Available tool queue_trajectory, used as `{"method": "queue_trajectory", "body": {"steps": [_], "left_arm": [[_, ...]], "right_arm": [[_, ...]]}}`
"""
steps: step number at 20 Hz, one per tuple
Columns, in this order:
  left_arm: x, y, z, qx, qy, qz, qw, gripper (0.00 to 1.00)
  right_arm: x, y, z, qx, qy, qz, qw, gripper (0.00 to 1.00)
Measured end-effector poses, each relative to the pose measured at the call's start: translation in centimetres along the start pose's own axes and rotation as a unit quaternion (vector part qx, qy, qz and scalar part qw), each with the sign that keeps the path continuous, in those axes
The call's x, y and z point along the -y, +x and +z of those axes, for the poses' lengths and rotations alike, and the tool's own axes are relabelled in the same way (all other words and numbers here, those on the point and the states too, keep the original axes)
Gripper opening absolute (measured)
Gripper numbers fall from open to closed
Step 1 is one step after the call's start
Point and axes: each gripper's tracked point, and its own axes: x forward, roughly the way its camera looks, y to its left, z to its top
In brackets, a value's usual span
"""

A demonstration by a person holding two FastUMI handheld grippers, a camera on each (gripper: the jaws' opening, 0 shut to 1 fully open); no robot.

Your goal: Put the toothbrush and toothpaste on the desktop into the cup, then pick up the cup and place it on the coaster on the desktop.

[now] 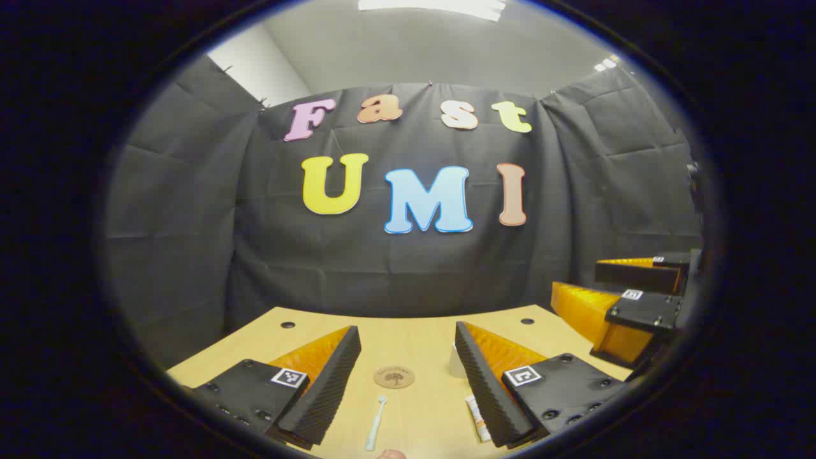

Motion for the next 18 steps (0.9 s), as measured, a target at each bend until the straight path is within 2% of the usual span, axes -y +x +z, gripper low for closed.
{"method": "queue_trajectory", "body": {"steps": [1, 2, 5, 7, 8, 9, 10, 12, 13, 16, 18], "left_arm": [[-0.7, 0.6, 0.5, -0.001, -0.001, 0.014, 1.000, 0.99], [-1.2, 1.0, 0.9, -0.003, 0.001, 0.027, 1.000, 0.94], [-1.6, 2.9, 2.2, 0.001, 0.004, 0.029, 1.000, 0.96], [-0.7, 4.8, 1.5, -0.009, 0.015, 0.002, 1.000, 0.99], [-0.4, 4.8, 1.4, -0.010, 0.012, -0.011, 1.000, 0.96], [-0.4, 5.1, 1.2, -0.014, 0.010, -0.017, 1.000, 0.99], [-0.6, 6.0, 1.1, -0.018, 0.009, -0.019, 1.000, 0.96], [-0.7, 7.7, 0.6, -0.028, 0.004, -0.028, 0.999, 0.99], [-0.8, 8.0, 0.0, -0.034, 0.003, -0.031, 0.999, 0.96], [-0.1, 9.0, -3.9, -0.082, -0.002, -0.065, 0.994, 0.96], [-1.0, 9.8, -6.8, -0.118, -0.016, -0.056, 0.991, 0.94]], "right_arm": [[-0.4, 0.4, -0.2, 0.000, -0.011, 0.011, 1.000, 0.92], [-1.0, 0.5, -0.2, 0.002, -0.019, 0.029, 0.999, 0.92], [-0.1, 0.8, 0.2, -0.001, -0.025, 0.026, 0.999, 0.91], [0.6, 1.6, -0.6, -0.014, -0.011, 0.012, 1.000, 0.91], [0.8, 2.0, -0.5, -0.015, -0.004, 0.007, 1.000, 0.91], [1.3, 2.3, -0.6, -0.019, -0.002, -0.004, 1.000, 0.91], [0.9, 2.9, -0.9, -0.024, 0.004, -0.007, 1.000, 0.91], [0.4, 3.3, -1.7, -0.040, 0.008, -0.006, 0.999, 0.91], [0.3, 3.4, -2.1, -0.047, 0.009, -0.005, 0.999, 0.91], [-0.4, 4.1, -5.4, -0.111, 0.003, -0.003, 0.994, 0.91], [-1.1, 4.7, -7.4, -0.145, 0.017, 0.001, 0.989, 0.91]]}}
